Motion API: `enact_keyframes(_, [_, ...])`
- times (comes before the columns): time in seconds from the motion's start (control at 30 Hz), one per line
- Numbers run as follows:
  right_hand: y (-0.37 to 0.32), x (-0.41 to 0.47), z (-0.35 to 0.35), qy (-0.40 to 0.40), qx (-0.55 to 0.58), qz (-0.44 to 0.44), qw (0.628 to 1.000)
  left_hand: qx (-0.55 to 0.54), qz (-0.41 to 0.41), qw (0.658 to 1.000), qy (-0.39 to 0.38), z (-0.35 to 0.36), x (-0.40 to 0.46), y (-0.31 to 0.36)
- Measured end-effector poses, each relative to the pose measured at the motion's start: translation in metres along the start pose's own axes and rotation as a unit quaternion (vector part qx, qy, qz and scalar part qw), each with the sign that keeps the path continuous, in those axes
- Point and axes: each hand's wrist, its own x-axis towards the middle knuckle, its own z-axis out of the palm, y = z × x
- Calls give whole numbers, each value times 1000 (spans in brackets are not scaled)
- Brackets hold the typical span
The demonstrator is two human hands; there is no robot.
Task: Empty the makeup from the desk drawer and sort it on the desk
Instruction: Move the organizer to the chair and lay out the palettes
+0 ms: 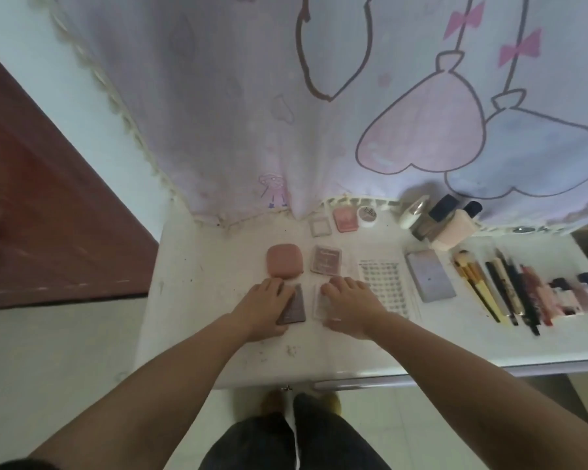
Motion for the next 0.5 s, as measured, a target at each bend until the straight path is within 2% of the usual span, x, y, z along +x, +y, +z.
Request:
enact_keyframes(0.07, [2, -1, -8, -2, -2, 6, 1000, 7, 2, 1000, 1, -11, -1, 1])
enact_keyframes(0.13, [9, -5, -20, 22, 17, 22, 999, 9, 13, 999, 34, -25, 1, 0])
enact_keyframes(0.3, [29, -36, -55, 143, 39, 121, 982, -11, 76, 991, 110, -77, 25, 8])
enact_keyframes(0.4, [32, -67, -60, 226, 27, 241, 943, -4, 156, 978, 135, -102, 45, 30])
enact_keyframes(0.5, [16, -112, -47, 257, 31, 382, 887, 54, 261, 954, 135, -109, 59, 64])
